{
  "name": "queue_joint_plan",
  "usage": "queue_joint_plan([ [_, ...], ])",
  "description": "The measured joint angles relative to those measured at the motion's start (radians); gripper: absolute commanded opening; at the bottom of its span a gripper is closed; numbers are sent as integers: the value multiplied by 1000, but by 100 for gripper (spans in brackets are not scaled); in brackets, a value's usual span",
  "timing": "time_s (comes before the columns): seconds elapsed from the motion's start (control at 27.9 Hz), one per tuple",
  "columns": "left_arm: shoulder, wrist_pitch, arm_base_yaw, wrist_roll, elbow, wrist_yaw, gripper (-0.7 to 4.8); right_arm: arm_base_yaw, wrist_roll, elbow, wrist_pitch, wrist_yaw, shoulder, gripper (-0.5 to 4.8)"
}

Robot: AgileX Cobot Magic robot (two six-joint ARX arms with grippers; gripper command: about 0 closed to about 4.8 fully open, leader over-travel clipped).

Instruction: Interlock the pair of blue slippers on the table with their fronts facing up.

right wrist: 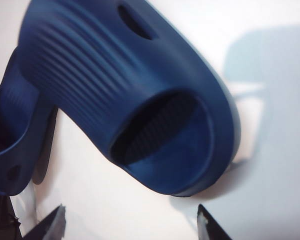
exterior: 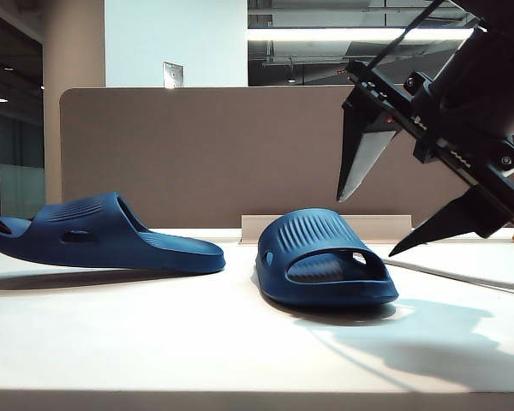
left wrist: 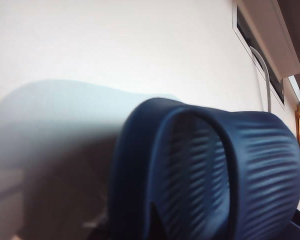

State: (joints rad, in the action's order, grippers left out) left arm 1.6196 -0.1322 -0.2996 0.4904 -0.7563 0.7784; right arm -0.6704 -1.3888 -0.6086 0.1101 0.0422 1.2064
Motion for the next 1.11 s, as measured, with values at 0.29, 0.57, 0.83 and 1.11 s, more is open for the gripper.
queue_joint_plan([
  [0.29,0,-2,0,0,0,0,-6,-19,-30,1,-8,42,46,328],
  [0.57,0,-3,0,0,0,0,-6,-21,-32,2,-28,45,113,324],
  [0.83,0,-3,0,0,0,0,-6,-21,-38,2,-56,48,144,323],
  [1.11,0,-3,0,0,0,0,-6,-21,-48,2,-113,48,191,273],
])
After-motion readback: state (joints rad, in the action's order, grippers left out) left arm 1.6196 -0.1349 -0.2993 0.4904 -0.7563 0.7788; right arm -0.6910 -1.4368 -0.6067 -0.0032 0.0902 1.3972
